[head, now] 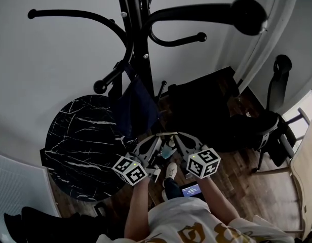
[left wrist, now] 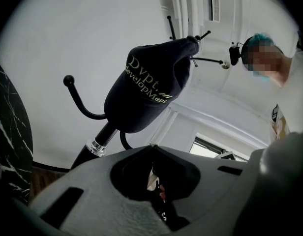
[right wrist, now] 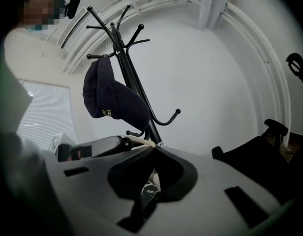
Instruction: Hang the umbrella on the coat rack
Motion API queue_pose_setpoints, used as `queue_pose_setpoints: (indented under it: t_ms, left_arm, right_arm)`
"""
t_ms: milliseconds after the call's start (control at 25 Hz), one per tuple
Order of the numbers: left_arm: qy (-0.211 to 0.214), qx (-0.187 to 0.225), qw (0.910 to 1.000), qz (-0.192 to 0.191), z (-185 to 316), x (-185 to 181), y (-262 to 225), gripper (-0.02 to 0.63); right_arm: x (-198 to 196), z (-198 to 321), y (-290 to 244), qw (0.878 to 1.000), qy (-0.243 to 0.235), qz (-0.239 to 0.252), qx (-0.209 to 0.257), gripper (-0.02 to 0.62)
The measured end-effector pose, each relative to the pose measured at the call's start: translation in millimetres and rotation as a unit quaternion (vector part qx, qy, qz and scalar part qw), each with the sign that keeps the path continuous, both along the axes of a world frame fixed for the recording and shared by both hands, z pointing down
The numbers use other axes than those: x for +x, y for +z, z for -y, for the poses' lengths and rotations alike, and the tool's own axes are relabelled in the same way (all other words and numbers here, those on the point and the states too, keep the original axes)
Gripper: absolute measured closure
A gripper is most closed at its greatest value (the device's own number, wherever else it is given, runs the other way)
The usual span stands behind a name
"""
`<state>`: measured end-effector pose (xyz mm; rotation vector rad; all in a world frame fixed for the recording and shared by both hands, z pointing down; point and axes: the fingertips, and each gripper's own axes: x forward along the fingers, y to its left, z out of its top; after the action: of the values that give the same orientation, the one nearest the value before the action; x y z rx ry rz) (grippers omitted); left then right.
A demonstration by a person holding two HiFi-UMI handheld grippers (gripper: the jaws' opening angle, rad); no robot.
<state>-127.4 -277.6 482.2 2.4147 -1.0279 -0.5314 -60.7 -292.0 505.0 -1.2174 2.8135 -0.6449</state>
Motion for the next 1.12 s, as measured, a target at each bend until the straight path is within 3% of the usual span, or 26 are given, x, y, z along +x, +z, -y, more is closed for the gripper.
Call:
queue_pose_setpoints:
  t_ms: [1120]
  left_arm:
    - [0.017, -0.041, 0.9990, 0.006, 13, 2, 29, 0.586]
  right_arm:
    - [-12, 13, 31, 0.999, -0.006, -0.013, -0.031, 0.583]
